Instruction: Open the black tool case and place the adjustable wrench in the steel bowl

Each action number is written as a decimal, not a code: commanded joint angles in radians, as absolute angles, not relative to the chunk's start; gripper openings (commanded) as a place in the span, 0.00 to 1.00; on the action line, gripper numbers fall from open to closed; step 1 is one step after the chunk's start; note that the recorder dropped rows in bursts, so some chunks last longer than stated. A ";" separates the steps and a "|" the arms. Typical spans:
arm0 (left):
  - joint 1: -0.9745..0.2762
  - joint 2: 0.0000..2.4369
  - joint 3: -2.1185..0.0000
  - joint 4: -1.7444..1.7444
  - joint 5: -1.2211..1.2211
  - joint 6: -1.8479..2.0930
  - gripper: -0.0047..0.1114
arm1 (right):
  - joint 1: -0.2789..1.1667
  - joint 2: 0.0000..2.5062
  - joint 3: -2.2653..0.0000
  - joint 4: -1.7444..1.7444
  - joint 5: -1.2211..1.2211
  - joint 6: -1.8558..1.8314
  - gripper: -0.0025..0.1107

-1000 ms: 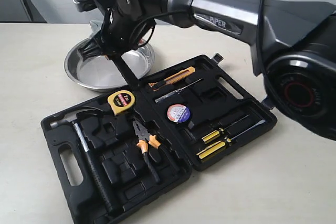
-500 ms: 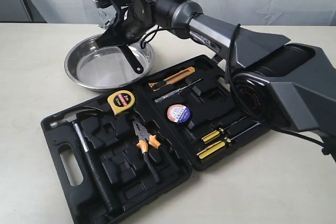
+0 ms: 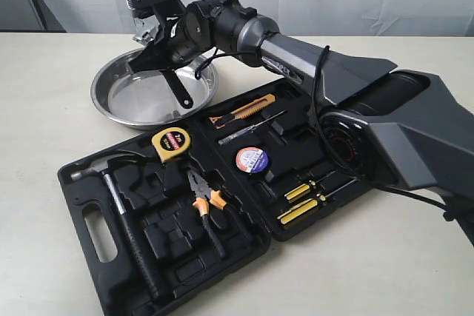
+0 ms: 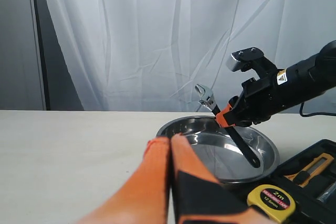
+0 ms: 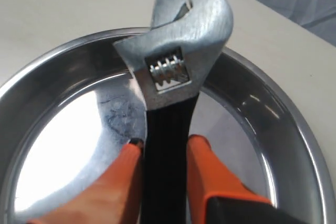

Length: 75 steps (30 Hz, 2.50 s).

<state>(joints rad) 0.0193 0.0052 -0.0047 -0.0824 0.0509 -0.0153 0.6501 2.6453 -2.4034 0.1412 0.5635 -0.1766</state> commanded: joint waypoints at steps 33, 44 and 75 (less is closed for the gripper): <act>0.008 0.000 0.000 -0.084 0.049 -0.016 0.04 | 0.659 2.573 -2.411 0.219 0.778 -0.172 0.36; 0.008 0.000 0.000 -0.084 0.049 -0.016 0.04 | 0.707 2.424 -2.411 0.245 1.091 -0.281 0.02; 0.008 0.000 0.000 -0.084 0.049 -0.016 0.04 | 0.768 1.581 -1.448 0.099 0.975 -0.134 0.01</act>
<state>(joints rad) 0.0193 0.0052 -0.0047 -0.0824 0.0509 -0.0153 0.7692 1.6779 -1.5585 0.1317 1.0101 -0.1521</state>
